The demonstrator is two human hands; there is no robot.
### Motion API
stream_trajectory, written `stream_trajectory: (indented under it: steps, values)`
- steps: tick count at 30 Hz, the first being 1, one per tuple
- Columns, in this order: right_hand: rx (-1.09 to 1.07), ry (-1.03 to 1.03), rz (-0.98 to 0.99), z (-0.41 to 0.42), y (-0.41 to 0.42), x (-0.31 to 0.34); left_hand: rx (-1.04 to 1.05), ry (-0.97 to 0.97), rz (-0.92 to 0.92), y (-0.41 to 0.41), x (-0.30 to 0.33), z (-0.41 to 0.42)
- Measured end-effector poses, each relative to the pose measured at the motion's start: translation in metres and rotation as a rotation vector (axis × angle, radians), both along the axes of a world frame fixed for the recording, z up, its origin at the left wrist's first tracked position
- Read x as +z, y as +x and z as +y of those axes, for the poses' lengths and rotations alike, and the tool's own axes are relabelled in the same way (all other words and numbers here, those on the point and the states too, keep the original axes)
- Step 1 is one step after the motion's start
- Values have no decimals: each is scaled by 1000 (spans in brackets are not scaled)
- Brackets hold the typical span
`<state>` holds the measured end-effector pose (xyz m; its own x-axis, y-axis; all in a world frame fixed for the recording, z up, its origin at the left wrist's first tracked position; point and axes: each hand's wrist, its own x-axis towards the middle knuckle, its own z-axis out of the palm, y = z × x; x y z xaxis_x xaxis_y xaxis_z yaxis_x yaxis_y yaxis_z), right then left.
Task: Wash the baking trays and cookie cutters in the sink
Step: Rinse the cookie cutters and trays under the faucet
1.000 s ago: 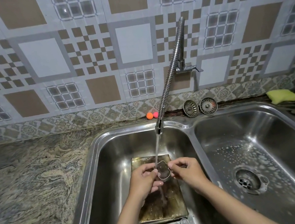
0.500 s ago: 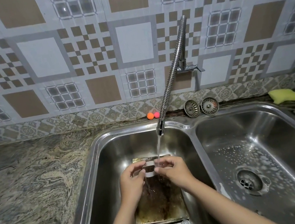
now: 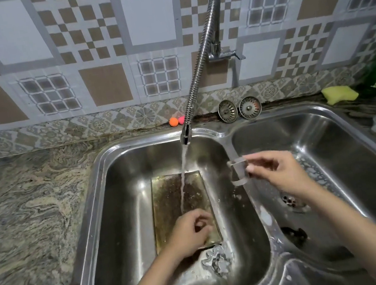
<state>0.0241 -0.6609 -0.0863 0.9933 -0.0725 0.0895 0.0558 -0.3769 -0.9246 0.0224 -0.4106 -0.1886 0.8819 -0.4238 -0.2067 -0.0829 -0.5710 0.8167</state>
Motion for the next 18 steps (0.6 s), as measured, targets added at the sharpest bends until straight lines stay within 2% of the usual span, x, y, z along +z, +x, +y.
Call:
stream_trajectory:
  steps: [4,7,10,15,18]
  values:
    - [-113,-266,228,-62,-32,-37,-567,450,-227,-13,-32,-19]
    - [-74,-493,460,-85,-48,-74,-785,697,-494,-7,-34,-26]
    - [52,-666,713,-87,-56,-107,-940,748,-636,-3,-39,-32]
    - [182,-817,903,-70,-56,-113,-1053,794,-573,-10,-41,-43]
    - [145,-850,939,-65,-51,-103,-1002,747,-521,-11,-47,-39]
